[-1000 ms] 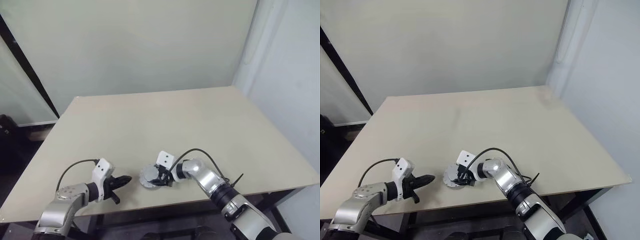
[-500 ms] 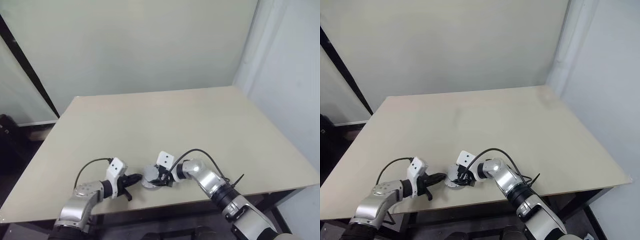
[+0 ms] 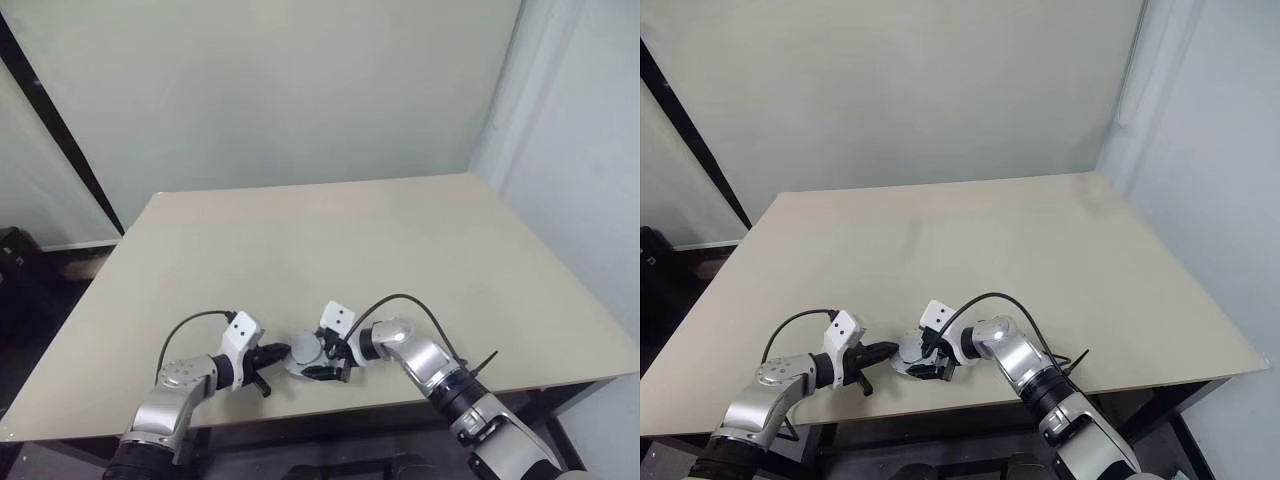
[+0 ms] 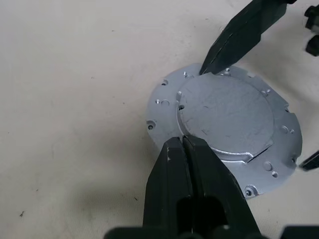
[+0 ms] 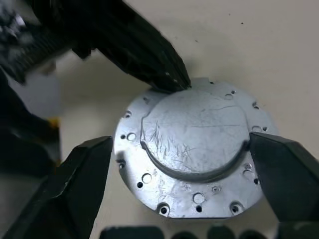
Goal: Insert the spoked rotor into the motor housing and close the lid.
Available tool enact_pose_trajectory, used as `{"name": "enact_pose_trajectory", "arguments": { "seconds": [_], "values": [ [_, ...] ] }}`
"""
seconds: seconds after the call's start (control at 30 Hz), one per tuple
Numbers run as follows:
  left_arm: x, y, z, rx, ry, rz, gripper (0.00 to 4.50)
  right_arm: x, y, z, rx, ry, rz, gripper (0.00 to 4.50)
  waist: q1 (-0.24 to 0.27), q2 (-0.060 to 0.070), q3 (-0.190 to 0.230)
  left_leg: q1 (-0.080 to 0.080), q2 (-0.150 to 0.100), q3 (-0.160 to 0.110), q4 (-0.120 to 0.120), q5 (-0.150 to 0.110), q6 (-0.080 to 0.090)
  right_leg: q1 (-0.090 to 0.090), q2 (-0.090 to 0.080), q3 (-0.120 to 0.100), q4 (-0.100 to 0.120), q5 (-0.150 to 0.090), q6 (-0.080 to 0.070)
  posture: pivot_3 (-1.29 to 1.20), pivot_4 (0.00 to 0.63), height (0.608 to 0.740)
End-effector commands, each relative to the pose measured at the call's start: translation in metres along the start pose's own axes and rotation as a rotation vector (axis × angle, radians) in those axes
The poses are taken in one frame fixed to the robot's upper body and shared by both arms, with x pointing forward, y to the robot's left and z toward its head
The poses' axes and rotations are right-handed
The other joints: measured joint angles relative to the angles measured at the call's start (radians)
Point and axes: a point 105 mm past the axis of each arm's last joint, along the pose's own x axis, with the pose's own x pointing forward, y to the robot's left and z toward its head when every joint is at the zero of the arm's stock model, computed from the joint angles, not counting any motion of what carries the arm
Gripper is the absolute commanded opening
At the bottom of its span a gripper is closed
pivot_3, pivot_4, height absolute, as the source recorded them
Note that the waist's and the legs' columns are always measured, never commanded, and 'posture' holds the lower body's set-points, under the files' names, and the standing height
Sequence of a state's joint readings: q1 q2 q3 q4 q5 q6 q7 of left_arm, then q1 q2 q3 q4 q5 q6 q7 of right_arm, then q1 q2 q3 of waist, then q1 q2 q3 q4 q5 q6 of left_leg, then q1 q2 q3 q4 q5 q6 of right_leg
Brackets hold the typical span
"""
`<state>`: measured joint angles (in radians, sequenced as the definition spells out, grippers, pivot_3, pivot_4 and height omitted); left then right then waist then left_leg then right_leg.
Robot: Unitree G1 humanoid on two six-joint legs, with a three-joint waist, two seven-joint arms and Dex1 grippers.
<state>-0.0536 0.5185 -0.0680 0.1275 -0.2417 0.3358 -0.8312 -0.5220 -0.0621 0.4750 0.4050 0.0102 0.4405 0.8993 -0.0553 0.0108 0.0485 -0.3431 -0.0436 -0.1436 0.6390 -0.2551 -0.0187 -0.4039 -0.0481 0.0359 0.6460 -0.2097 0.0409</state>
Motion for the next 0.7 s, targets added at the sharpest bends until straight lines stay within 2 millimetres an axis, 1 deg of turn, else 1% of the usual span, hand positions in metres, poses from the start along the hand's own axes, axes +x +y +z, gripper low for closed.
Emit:
{"name": "enact_pose_trajectory", "arguments": {
  "seconds": [0.03,0.1,0.17,0.23,0.3,0.47,0.53,0.7],
  "values": [
    [0.002,-0.005,-0.017,-0.009,0.074,-0.012,0.0,-0.016,-0.007,0.039,0.122,-0.163,-0.001,4.48,0.003,0.0,0.0,0.0,0.0,0.0,0.0,0.0,0.0,0.0,0.0,0.0,0.0,0.0,0.0,0.0,0.0,0.74],
    [0.003,-0.006,-0.018,-0.01,0.075,-0.014,0.0,-0.026,-0.015,0.041,0.246,-0.179,-0.015,4.48,0.004,0.0,0.0,0.001,0.001,0.0,0.0,0.0,0.0,0.0,0.001,0.0,0.001,0.0,0.0,0.0,0.0,0.74],
    [0.003,-0.007,-0.018,-0.011,0.075,-0.017,0.0,-0.034,-0.022,0.037,0.361,-0.174,-0.032,4.48,0.005,0.0,-0.001,0.001,0.001,0.001,0.0,0.0,0.0,0.0,0.001,0.0,0.001,0.0,0.0,0.0,0.0,0.74],
    [0.004,-0.008,-0.019,-0.012,0.077,-0.02,0.0,-0.042,-0.03,0.027,0.458,-0.152,-0.071,4.48,0.006,0.0,-0.001,0.001,0.0,0.001,0.0,0.0,0.0,0.0,0.0,0.0,0.0,0.0,0.0,0.0,0.0,0.74],
    [0.004,-0.009,-0.019,-0.012,0.077,-0.023,0.0,-0.046,-0.034,0.016,0.56,-0.132,-0.09,4.48,0.005,0.0,-0.001,0.001,0.0,0.001,0.0,0.0,0.0,0.0,0.0,0.0,0.0,0.0,0.0,0.0,0.0,0.74],
    [0.005,-0.01,-0.019,-0.008,0.077,-0.031,0.0,-0.049,-0.03,-0.01,0.819,-0.078,-0.08,4.48,0.005,0.001,-0.001,0.001,0.001,0.002,0.0,0.0,0.0,0.0,0.0,0.0,0.0,0.0,0.0,0.0,0.0,0.74],
    [0.005,-0.009,-0.018,-0.006,0.077,-0.031,0.0,-0.048,-0.027,-0.015,0.889,-0.072,-0.069,4.48,0.005,0.001,-0.001,0.001,0.001,0.002,0.0,0.0,0.0,0.0,0.0,0.0,0.0,0.0,0.0,0.0,0.0,0.74],
    [0.005,-0.008,-0.017,0.002,0.077,-0.029,0.0,-0.041,-0.02,-0.019,1.015,-0.094,-0.021,4.48,0.005,0.001,-0.001,0.001,0.0,0.003,0.0,0.0,0.0,0.0,0.0,0.001,0.0,0.0,0.0,0.0,0.0,0.74]
  ]
}}
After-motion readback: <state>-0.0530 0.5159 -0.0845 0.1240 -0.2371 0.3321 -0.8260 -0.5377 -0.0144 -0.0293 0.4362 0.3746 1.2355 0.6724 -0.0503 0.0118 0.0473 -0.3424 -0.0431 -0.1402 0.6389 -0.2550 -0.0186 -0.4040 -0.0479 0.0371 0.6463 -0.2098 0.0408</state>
